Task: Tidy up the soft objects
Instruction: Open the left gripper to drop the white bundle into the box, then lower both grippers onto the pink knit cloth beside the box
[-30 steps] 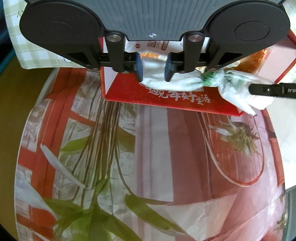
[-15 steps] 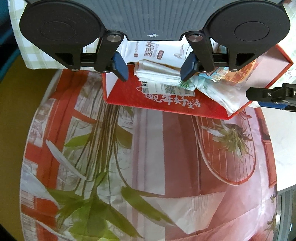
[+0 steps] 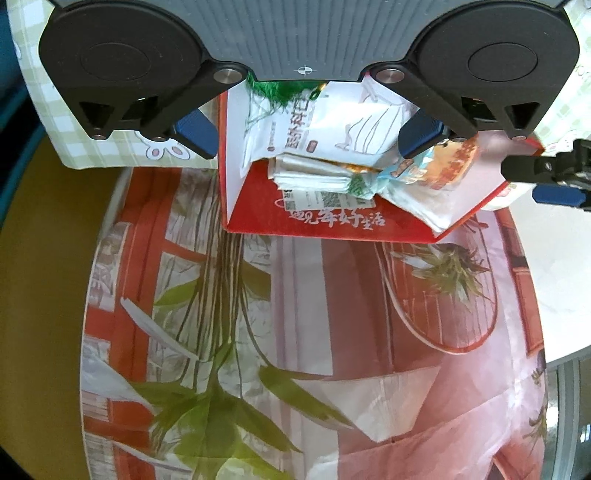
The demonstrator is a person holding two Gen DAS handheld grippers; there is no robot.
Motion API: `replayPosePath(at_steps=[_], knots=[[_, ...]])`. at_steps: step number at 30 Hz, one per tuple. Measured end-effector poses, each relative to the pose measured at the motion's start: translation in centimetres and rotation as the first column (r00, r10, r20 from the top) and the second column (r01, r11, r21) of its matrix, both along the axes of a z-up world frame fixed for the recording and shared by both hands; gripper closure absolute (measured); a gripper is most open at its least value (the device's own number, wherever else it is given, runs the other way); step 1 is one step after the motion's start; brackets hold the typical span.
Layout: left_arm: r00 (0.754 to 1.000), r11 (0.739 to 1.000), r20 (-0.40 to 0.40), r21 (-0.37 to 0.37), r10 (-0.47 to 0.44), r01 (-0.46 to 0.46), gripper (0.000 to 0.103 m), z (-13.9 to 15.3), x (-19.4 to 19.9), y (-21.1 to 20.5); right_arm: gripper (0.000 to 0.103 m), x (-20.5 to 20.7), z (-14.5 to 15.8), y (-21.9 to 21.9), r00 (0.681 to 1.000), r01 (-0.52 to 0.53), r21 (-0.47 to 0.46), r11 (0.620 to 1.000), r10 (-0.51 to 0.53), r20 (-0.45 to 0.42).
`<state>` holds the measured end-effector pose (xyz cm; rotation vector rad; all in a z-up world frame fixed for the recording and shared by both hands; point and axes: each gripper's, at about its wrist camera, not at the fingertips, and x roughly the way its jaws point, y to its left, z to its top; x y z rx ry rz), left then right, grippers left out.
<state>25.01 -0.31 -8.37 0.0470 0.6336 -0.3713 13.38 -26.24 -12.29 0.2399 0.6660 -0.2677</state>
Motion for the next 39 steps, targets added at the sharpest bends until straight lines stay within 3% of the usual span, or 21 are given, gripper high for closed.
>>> replayPosePath(at_steps=[13, 39], knots=[[0.999, 1.0, -0.032, 0.006, 0.001, -0.001, 0.006, -1.7, -4.6, 0.6, 0.0, -5.1, 0.8, 2.7, 1.0, -0.011, 0.025, 1.0, 0.01, 0.028], [0.996, 0.999, -0.079, 0.022, 0.039, -0.038, 0.007, -4.3, -10.1, 1.5, 0.0, -10.3, -3.0, 6.9, 0.997, 0.019, 0.046, 0.999, -0.015, -0.073]])
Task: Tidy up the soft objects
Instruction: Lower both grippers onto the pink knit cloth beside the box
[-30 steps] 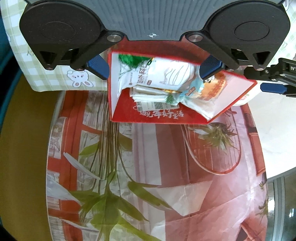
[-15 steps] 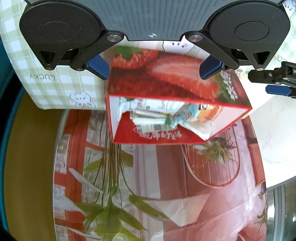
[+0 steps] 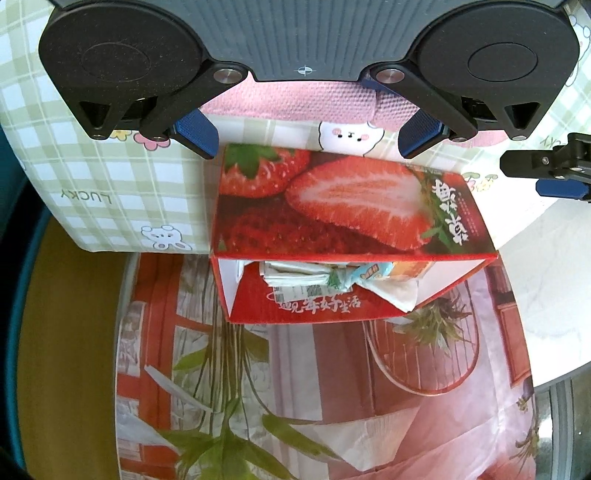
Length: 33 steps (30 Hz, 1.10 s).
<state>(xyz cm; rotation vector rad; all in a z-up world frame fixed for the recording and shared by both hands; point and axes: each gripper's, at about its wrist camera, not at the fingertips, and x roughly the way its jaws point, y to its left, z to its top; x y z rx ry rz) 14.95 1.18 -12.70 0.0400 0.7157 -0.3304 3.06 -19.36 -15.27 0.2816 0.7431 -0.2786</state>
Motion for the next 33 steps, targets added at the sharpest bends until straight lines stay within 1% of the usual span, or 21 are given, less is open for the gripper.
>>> replayPosePath(at_steps=[9, 13, 16, 19, 21, 22, 24, 25, 27, 29, 33], knots=[[1.0, 1.0, -0.014, -0.009, -0.024, 0.024, 0.007, -0.5, -2.3, 0.2, 0.0, -2.4, -0.2, 0.9, 1.0, 0.005, 0.01, 1.0, -0.005, -0.004], [0.999, 0.999, -0.036, -0.022, -0.031, 0.031, 0.01, -1.2, -2.8, 0.2, 0.0, -3.3, -0.9, 1.2, 1.0, 0.012, 0.018, 1.0, -0.012, -0.026], [0.998, 0.999, -0.056, -0.04, -0.02, 0.018, 0.011, -1.7, -2.8, 0.6, 0.0, -3.7, -1.3, 1.4, 0.999, 0.018, 0.019, 1.0, -0.018, -0.04], [0.997, 0.998, -0.075, -0.061, 0.001, -0.006, 0.018, -2.2, -2.1, 1.3, 0.001, -4.1, -1.5, 1.3, 0.999, 0.025, 0.009, 1.0, -0.025, -0.047], [0.996, 0.997, -0.091, -0.068, 0.013, -0.019, 0.025, -2.7, -1.3, 1.7, 0.001, -4.2, -1.6, 0.7, 0.999, 0.034, 0.012, 0.999, -0.033, -0.042], [0.995, 0.997, -0.099, -0.069, 0.021, -0.028, 0.026, -3.1, -0.7, 1.8, 0.002, -4.1, -1.7, 0.3, 0.999, 0.04, 0.015, 0.999, -0.04, -0.038], [0.993, 0.997, -0.113, -0.067, 0.039, -0.046, 0.031, -3.7, 0.4, 1.9, 0.009, -3.9, -2.1, -0.6, 0.998, 0.053, 0.02, 0.998, -0.052, -0.037], [0.992, 0.996, -0.121, -0.066, 0.044, -0.052, 0.032, -3.9, 0.9, 1.9, 0.011, -3.6, -2.3, -1.1, 0.998, 0.059, 0.024, 0.998, -0.058, -0.04], [0.99, 0.997, -0.133, -0.059, 0.05, -0.058, 0.033, -4.4, 2.0, 1.8, 0.019, -3.0, -2.9, -2.1, 0.997, 0.07, 0.033, 0.997, -0.069, -0.047], [0.989, 0.998, -0.138, -0.047, 0.045, -0.052, 0.033, -4.7, 3.0, 1.3, 0.022, -2.3, -3.5, -2.8, 0.996, 0.072, 0.027, 0.997, -0.071, -0.054], [0.986, 0.999, -0.161, -0.025, 0.042, -0.046, 0.033, -5.7, 4.6, 0.5, 0.023, -1.1, -4.6, -3.7, 0.994, 0.076, 0.019, 0.997, -0.074, -0.077]])
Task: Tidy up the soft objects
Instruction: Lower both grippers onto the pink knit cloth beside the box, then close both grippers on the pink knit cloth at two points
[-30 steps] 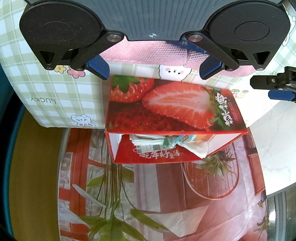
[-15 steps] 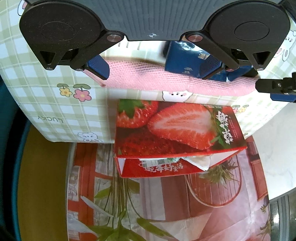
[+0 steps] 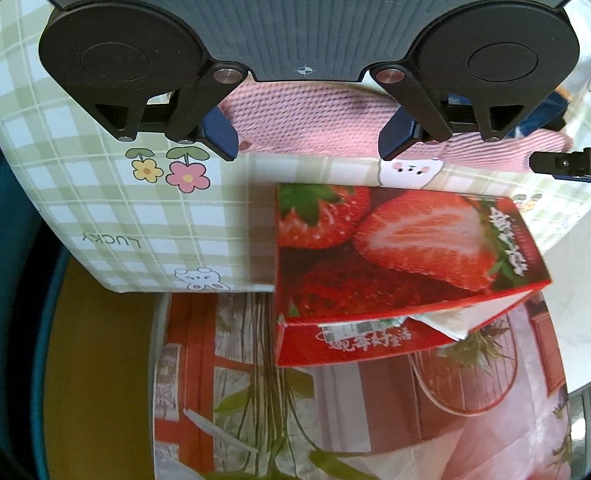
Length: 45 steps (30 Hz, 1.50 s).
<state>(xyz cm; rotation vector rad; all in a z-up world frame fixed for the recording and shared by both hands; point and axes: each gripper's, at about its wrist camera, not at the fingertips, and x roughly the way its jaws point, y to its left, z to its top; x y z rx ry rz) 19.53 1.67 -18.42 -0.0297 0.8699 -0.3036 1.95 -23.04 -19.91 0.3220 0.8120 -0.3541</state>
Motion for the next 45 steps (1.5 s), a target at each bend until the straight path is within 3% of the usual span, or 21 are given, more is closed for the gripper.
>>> replayPosePath(at_steps=[7, 14, 24, 45], knots=[[0.999, 1.0, -0.038, -0.011, -0.02, 0.019, 0.033, -1.7, 1.2, -0.6, 0.027, 0.9, -2.0, -1.2, 0.999, 0.011, 0.035, 0.999, -0.009, -0.047], [0.999, 1.0, -0.026, -0.002, -0.03, 0.03, 0.033, -2.4, 2.0, -1.0, 0.038, 1.8, -3.2, -0.9, 0.998, -0.018, 0.054, 0.998, 0.022, -0.065], [1.0, 1.0, -0.004, -0.017, -0.026, 0.026, 0.033, -2.7, 3.2, -1.4, 0.062, 3.4, -3.4, -0.5, 0.996, -0.075, 0.057, 0.996, 0.078, -0.051], [0.998, 0.999, 0.049, -0.01, -0.046, 0.046, 0.033, -3.0, 2.3, -1.3, 0.062, 2.3, -4.1, 0.0, 0.995, -0.095, 0.017, 0.995, 0.094, 0.022]])
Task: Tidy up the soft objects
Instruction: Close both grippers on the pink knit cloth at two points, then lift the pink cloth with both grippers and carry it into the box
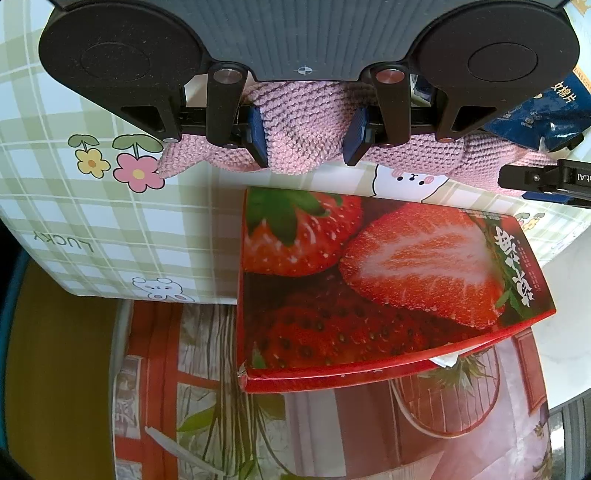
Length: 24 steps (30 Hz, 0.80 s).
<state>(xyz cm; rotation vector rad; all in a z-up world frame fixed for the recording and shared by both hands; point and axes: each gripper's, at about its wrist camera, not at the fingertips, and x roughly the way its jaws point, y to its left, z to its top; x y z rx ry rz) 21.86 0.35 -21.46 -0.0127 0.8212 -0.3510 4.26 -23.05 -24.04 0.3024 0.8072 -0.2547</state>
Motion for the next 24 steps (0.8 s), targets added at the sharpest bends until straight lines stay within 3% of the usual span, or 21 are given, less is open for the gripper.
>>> replayPosePath(at_steps=[2, 4, 5, 6, 7, 9, 12, 24], knots=[[1.0, 1.0, -0.006, -0.003, 0.005, -0.005, 0.037, 0.0, 0.1, 0.1, 0.062, 0.0, 0.0, 0.0, 1.0, 0.0, 0.0, 1.0, 0.0, -0.001], [1.0, 0.999, -0.016, -0.034, -0.011, 0.01, 0.059, 0.2, 0.2, 0.3, 0.062, 0.1, 0.1, 0.0, 1.0, 0.001, 0.001, 1.0, -0.001, -0.004], [0.999, 0.997, -0.034, -0.067, -0.03, 0.027, 0.075, 0.2, 0.3, 0.4, 0.062, 0.2, 0.1, 0.0, 1.0, 0.001, 0.003, 1.0, -0.001, -0.008], [0.998, 0.996, -0.042, -0.08, -0.044, 0.041, 0.078, 0.3, 0.3, 0.2, 0.062, 0.3, 0.2, -0.1, 1.0, 0.002, 0.004, 1.0, -0.002, -0.012], [0.998, 0.997, -0.026, -0.055, -0.051, 0.049, 0.078, 0.4, 0.0, -0.1, 0.063, 0.5, 0.2, 0.0, 1.0, 0.004, 0.004, 1.0, -0.004, -0.017], [0.998, 0.997, -0.003, -0.027, -0.068, 0.068, 0.08, 0.5, -0.3, -0.5, 0.076, 0.7, 0.4, -0.1, 1.0, -0.002, 0.022, 1.0, 0.003, -0.024], [0.998, 0.997, -0.002, -0.042, -0.058, 0.058, 0.081, 0.7, -0.3, -0.4, 0.084, 1.1, 0.7, -0.1, 0.999, -0.014, 0.051, 0.999, 0.016, -0.036], [0.996, 0.997, 0.084, -0.062, -0.03, 0.036, 0.082, 3.6, -1.6, 0.6, 0.088, 1.3, 3.0, 0.0, 1.0, -0.012, 0.065, 0.998, 0.011, 0.021]])
